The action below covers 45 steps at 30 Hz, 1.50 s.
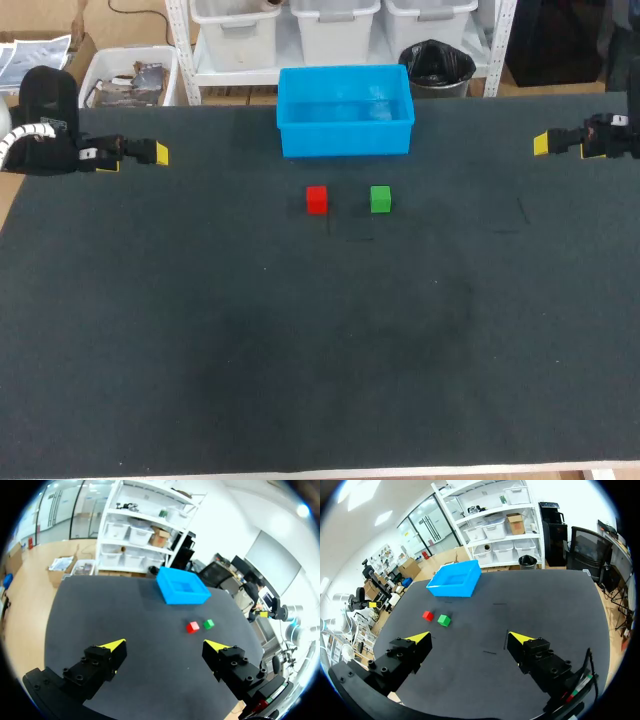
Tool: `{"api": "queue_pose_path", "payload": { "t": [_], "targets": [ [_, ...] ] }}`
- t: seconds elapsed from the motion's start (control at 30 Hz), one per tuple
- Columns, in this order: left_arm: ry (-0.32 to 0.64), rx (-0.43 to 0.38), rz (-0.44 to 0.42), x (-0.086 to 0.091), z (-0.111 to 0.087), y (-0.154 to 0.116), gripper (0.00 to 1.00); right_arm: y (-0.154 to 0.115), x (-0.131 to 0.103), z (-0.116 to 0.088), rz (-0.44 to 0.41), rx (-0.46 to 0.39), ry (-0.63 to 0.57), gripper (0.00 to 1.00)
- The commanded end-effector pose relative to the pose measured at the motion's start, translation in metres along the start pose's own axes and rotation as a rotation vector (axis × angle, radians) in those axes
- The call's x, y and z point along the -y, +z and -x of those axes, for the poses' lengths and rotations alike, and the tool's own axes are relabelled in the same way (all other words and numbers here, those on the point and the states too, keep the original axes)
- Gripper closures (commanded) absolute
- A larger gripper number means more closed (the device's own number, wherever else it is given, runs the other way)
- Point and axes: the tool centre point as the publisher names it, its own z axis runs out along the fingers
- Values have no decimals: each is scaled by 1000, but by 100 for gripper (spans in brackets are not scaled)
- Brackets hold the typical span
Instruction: Use the left arm to pick the red cube and place it into the blue plastic box first, then use the right arm to grasp the green cube and put it into the same blue plastic box after the first action is fully finished.
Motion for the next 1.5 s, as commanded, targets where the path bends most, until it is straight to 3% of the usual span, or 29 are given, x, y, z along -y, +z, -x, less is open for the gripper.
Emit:
{"api": "queue_pose_path", "payload": {
  "t": [0.03,0.93,1.2,1.5],
  "targets": [
    [0,-1,1,0,0,0,0,0,0,0,-1,0,0,0],
    [0,-1,1,0,0,0,0,0,0,0,-1,0,0,0],
    [134,-21,73,27,4,5,0,0,0,0,-1,0,0,0],
    [118,-51,190,68,22,18,0,0,0,0,-1,0,0,0]
  ]
}}
